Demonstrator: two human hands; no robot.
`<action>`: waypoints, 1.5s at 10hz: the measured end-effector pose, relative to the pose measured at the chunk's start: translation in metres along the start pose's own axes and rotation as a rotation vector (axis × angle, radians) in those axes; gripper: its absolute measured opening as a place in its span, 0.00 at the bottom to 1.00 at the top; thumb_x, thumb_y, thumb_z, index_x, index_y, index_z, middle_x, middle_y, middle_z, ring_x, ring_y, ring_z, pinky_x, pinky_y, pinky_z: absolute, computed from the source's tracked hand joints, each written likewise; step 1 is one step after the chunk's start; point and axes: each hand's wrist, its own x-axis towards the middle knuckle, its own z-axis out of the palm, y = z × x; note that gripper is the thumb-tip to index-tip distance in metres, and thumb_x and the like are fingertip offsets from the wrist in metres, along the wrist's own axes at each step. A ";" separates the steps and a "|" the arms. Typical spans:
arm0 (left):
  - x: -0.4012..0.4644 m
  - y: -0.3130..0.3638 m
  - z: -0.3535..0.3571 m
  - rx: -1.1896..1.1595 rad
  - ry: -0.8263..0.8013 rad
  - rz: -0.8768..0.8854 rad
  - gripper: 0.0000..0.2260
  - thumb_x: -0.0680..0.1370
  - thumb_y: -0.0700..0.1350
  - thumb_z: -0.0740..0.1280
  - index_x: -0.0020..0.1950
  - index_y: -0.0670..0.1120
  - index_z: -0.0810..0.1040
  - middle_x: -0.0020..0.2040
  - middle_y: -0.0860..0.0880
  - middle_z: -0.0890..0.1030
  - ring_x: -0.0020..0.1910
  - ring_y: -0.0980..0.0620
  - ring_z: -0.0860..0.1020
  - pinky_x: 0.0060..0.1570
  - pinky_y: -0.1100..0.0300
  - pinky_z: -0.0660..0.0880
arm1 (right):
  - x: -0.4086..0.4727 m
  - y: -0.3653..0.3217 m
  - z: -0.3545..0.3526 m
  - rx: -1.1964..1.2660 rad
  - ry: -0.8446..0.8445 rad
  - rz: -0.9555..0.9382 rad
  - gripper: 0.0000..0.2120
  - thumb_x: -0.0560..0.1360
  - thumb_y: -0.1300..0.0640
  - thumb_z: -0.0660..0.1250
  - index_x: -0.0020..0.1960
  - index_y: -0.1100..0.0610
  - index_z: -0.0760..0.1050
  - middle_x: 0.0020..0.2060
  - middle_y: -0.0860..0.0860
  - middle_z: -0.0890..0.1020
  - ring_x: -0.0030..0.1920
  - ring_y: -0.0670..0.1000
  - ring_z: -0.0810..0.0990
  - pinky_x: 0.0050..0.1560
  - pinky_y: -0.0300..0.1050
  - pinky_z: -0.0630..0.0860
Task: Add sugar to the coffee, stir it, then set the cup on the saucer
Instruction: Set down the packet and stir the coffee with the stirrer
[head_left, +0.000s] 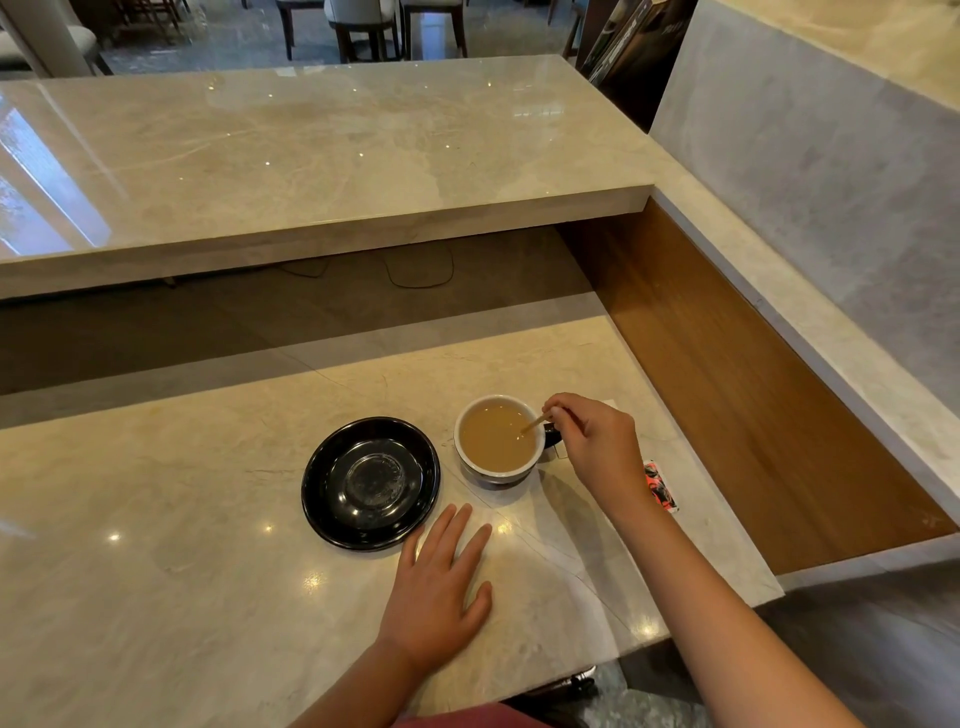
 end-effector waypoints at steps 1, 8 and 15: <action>0.000 -0.001 0.001 -0.002 -0.007 -0.009 0.25 0.77 0.58 0.54 0.73 0.53 0.61 0.76 0.47 0.58 0.74 0.50 0.48 0.68 0.51 0.40 | 0.002 -0.003 -0.006 -0.011 -0.047 0.020 0.07 0.74 0.66 0.63 0.43 0.60 0.79 0.36 0.56 0.84 0.36 0.53 0.80 0.37 0.37 0.74; 0.000 -0.001 0.000 0.000 -0.001 0.000 0.25 0.76 0.56 0.56 0.72 0.51 0.65 0.74 0.45 0.63 0.73 0.47 0.55 0.67 0.49 0.45 | -0.007 -0.008 0.027 0.310 0.204 0.294 0.09 0.75 0.65 0.62 0.42 0.57 0.80 0.37 0.53 0.83 0.39 0.51 0.82 0.45 0.47 0.80; 0.000 -0.001 0.001 -0.002 0.007 0.002 0.25 0.76 0.56 0.58 0.72 0.52 0.63 0.75 0.46 0.61 0.74 0.48 0.52 0.67 0.51 0.41 | -0.007 -0.020 -0.010 0.200 -0.119 0.195 0.09 0.74 0.68 0.63 0.42 0.60 0.81 0.36 0.55 0.83 0.37 0.50 0.83 0.39 0.36 0.81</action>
